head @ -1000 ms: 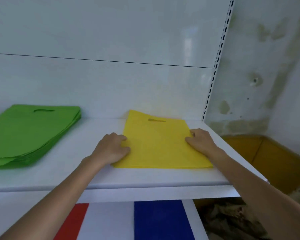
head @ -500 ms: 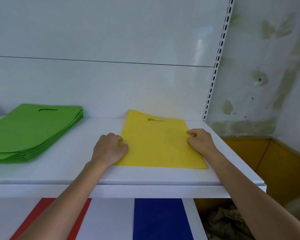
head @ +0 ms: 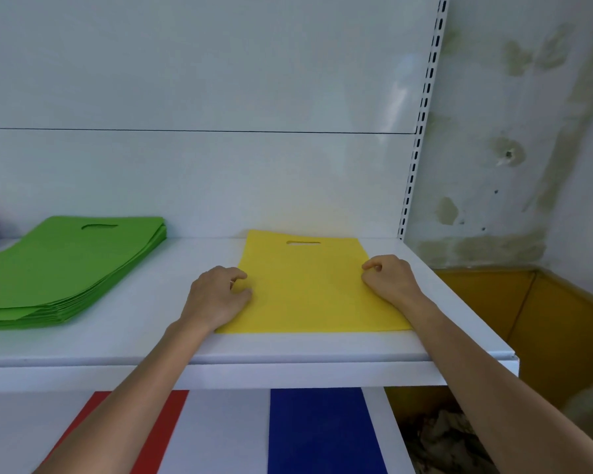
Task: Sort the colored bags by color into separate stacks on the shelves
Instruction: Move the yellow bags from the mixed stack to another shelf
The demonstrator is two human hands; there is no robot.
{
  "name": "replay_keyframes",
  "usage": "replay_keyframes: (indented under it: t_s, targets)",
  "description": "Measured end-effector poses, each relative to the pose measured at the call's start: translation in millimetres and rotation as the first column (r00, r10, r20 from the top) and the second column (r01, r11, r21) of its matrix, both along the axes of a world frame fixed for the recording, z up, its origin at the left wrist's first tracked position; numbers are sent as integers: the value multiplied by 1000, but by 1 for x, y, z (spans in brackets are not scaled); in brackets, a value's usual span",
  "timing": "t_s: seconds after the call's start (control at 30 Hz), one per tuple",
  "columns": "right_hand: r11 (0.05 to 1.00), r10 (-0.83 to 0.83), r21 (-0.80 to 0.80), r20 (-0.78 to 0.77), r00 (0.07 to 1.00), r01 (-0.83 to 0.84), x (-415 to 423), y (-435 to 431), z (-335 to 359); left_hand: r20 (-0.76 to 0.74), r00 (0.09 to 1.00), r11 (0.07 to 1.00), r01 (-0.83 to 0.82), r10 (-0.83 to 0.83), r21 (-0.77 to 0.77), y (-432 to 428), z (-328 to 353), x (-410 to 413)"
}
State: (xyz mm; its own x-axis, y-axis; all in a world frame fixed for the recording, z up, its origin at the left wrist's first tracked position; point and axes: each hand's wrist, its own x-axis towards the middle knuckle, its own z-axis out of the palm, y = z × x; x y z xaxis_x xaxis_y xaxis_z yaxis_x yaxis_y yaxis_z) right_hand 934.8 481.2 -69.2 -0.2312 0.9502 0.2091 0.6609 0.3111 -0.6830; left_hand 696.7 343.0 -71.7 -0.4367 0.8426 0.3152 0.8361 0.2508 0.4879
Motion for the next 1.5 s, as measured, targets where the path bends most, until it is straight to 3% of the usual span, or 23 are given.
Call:
replay_keyframes:
  t_s: [0.37, 0.53, 0.63, 0.77, 0.93, 1.13, 1.37, 1.5]
  targets:
    - [1000, -12, 24, -34, 999, 13, 1, -3, 1, 52, 997, 995, -64, 60, 72, 7, -2, -5]
    - [960, 91, 268, -13, 996, -84, -19, -12, 21, -75, 990, 987, -111, 120, 114, -11, 15, -15]
    - [897, 283, 355, -10, 959, -261, -66, -31, 53, -169, 966, 974, -169, 194, 151, -46, 39, -34]
    - [805, 525, 354, -52, 849, -476, -155, -78, 68, -252, 910, 937, -281, 329, 208, -131, 60, -76]
    - [617, 747, 360, 10, 665, -699, -274, -167, 68, -124, 832, 834, -510, 540, 211, -253, 57, -131]
    - [424, 880, 381, 40, 473, -821, -395, -272, 74, -46, 689, 684, -706, 723, 183, -370, 47, -203]
    - [420, 900, 307, -21, 436, -854, -515, -339, 71, -21, 700, 695, -705, 714, 143, -437, 54, -312]
    - [461, 881, 315, -51, 470, -830, -572, -366, 70, -49, 745, 744, -655, 665, 131, -456, 51, -371]
